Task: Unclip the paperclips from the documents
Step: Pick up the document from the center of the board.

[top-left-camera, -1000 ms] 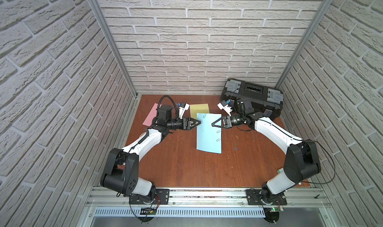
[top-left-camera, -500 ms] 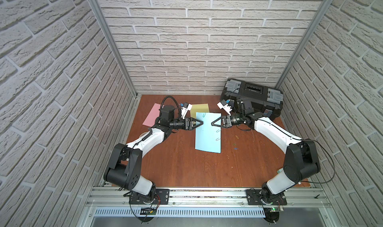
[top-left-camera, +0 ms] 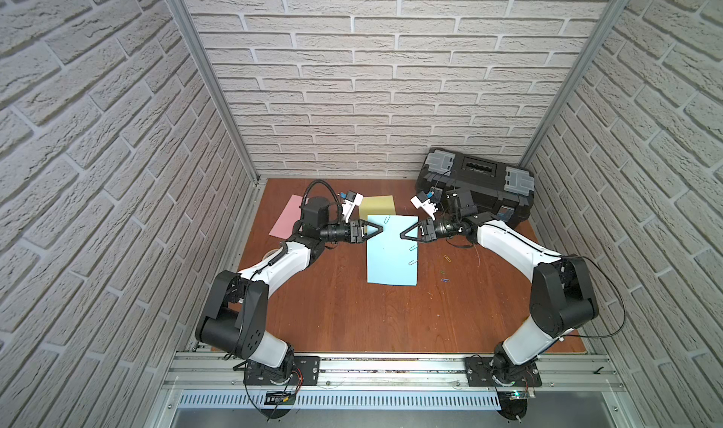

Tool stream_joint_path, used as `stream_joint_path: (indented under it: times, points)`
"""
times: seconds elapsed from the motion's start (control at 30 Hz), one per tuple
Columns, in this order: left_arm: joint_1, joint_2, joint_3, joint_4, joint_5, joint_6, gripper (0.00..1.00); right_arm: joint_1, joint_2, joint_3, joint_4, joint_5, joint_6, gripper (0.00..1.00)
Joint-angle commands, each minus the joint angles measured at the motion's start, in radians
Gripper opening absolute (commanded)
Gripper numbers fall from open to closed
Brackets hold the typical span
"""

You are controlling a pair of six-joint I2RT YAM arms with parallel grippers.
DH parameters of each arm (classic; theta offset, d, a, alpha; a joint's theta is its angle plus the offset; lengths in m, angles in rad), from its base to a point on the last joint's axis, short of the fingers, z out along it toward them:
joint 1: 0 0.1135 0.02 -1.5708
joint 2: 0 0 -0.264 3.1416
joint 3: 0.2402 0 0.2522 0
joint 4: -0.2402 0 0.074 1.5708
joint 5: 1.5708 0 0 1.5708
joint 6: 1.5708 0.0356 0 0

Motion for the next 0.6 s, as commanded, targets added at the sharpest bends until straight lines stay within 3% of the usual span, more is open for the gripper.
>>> stream_joint_path:
  times: [0.0,0.2,0.57]
  points:
    - [-0.009,-0.013,0.035,0.038,0.018,0.004,0.39,-0.002,-0.003,-0.008,0.032,-0.004,0.01,0.03]
    - [-0.024,0.015,0.064,0.023,0.018,0.014,0.27,-0.001,-0.007,-0.01,0.032,0.002,0.012,0.03]
    - [-0.038,0.017,0.089,-0.072,0.003,0.075,0.14,0.001,-0.007,-0.017,0.036,0.004,0.011,0.03]
